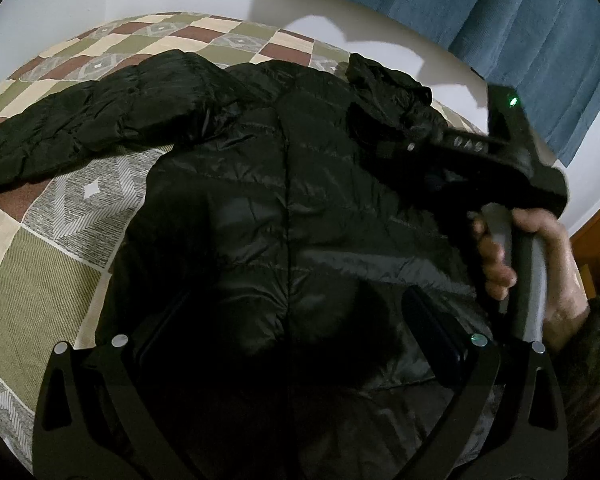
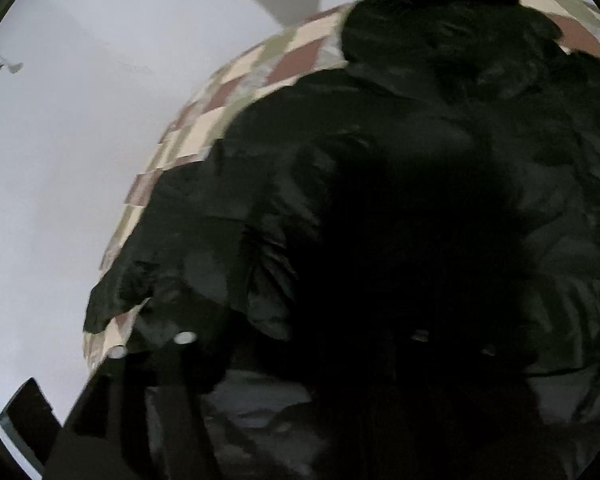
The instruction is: Fold small clothes
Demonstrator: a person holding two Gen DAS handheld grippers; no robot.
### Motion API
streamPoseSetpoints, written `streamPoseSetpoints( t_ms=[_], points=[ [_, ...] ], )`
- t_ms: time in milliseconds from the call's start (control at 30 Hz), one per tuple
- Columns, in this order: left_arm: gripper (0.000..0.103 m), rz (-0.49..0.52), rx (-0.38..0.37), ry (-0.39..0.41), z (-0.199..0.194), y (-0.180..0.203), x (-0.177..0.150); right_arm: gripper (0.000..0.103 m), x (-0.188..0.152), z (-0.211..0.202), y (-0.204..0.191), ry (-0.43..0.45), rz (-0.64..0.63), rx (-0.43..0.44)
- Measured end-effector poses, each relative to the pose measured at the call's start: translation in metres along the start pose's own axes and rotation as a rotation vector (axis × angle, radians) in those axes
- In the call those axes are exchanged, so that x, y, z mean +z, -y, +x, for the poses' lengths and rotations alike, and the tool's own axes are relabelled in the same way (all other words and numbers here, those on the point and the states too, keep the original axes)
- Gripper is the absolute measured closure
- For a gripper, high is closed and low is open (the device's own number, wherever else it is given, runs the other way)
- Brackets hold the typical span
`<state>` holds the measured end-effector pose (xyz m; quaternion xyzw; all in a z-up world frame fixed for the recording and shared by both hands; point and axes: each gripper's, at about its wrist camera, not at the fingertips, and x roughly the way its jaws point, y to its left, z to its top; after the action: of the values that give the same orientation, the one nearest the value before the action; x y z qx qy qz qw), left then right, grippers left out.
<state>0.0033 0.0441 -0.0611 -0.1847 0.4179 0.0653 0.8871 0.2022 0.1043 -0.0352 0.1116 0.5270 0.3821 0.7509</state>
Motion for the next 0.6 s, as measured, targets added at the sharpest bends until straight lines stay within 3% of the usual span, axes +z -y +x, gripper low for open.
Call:
streamPoseSetpoints(
  t_ms=[100, 267, 433, 600],
  points=[
    [0.002, 0.002, -0.002, 0.001, -0.001, -0.001, 0.0, 0.041, -0.009, -0.026, -0.006, 0.045, 0.0, 0.059],
    [0.002, -0.006, -0.009, 0.005, -0.004, -0.002, 0.001, 0.034, -0.036, -0.093, 0.001, 0.113, -0.042, 0.041],
    [0.002, -0.02, -0.011, 0.007, -0.008, -0.004, 0.004, 0.032, -0.071, -0.167, 0.049, 0.182, -0.005, -0.046],
    [0.002, -0.04, 0.004, 0.025, -0.019, -0.014, 0.005, 0.032, -0.116, -0.236, 0.126, 0.249, 0.126, -0.174]
  ],
)
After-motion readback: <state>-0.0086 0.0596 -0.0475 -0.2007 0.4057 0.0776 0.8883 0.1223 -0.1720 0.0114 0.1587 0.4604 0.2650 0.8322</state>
